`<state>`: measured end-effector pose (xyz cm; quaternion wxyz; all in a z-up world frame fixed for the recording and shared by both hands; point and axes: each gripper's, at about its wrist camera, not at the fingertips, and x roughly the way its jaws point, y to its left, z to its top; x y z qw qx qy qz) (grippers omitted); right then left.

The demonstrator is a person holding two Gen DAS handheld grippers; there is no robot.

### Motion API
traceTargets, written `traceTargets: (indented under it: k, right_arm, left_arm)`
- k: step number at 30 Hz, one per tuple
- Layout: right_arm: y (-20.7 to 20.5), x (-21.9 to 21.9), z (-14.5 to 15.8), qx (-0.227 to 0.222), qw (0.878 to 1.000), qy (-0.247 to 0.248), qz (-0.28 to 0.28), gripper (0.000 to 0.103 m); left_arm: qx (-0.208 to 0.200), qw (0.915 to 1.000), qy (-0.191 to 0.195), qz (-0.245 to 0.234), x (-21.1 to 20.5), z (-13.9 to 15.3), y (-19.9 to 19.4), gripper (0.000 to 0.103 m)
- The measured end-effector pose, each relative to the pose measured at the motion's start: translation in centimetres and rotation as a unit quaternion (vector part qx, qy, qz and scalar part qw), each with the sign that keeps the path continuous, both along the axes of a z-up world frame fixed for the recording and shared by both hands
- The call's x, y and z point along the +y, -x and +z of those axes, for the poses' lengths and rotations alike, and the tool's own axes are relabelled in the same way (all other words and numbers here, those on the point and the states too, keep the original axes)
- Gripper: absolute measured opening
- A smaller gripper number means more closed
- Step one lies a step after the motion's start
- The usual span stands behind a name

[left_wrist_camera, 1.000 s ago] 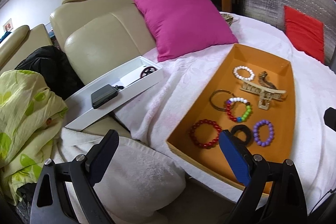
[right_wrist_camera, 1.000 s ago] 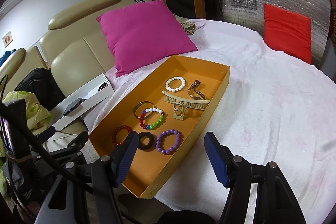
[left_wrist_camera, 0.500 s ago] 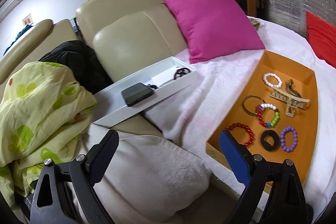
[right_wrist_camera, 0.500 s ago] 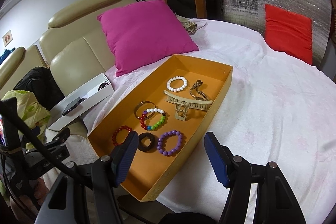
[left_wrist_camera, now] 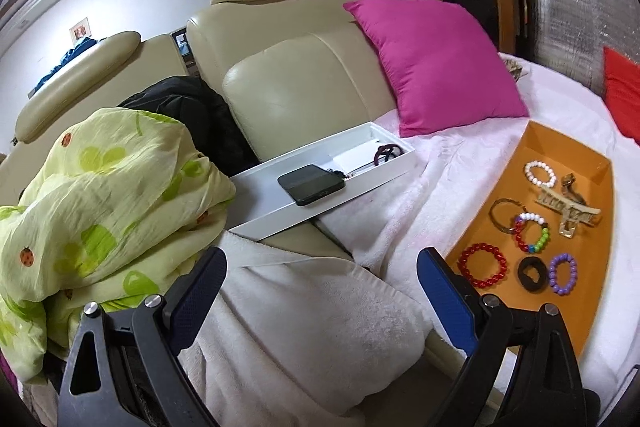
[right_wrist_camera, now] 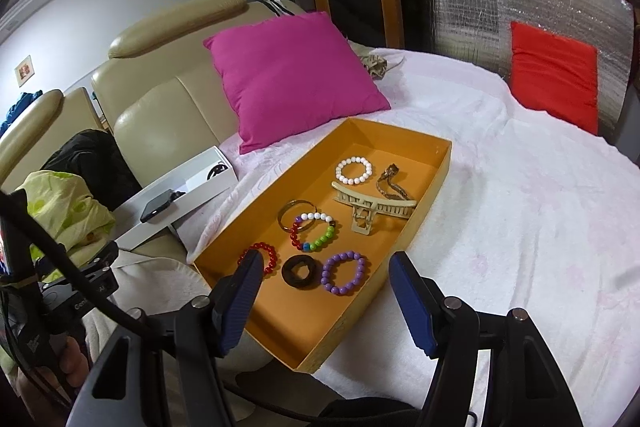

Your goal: Organize jewelry

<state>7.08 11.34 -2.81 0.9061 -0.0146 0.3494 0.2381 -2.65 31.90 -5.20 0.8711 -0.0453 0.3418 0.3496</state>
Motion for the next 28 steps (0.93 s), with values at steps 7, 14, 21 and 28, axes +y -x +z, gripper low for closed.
traceTargets:
  k: [7, 14, 21, 28]
  right_arm:
    - [1.4, -0.6, 0.8, -0.015, 1.0, 0.002, 0.0, 0.069]
    - [1.9, -2.2, 1.4, -0.016, 1.0, -0.011, -0.014, 0.07]
    - [3.0, -2.5, 2.0, -0.027, 1.0, -0.01, -0.011, 0.07]
    - [3.2, -2.7, 1.9, -0.031, 0.999, -0.009, -0.01, 0.07]
  left_arm:
    - [-0.024, 0.9993, 0.012, -0.027, -1.2, 1.3, 0.6, 0.096]
    - [-0.031, 0.9989, 0.002, -0.035, -2.3, 2.4, 1.0, 0.096]
    - [-0.042, 0.9978, -0.011, -0.05, -3.9, 3.6, 1.3, 0.096]
    - [-0.054, 0.996, -0.022, -0.068, -5.6, 4.0, 1.1, 0.096]
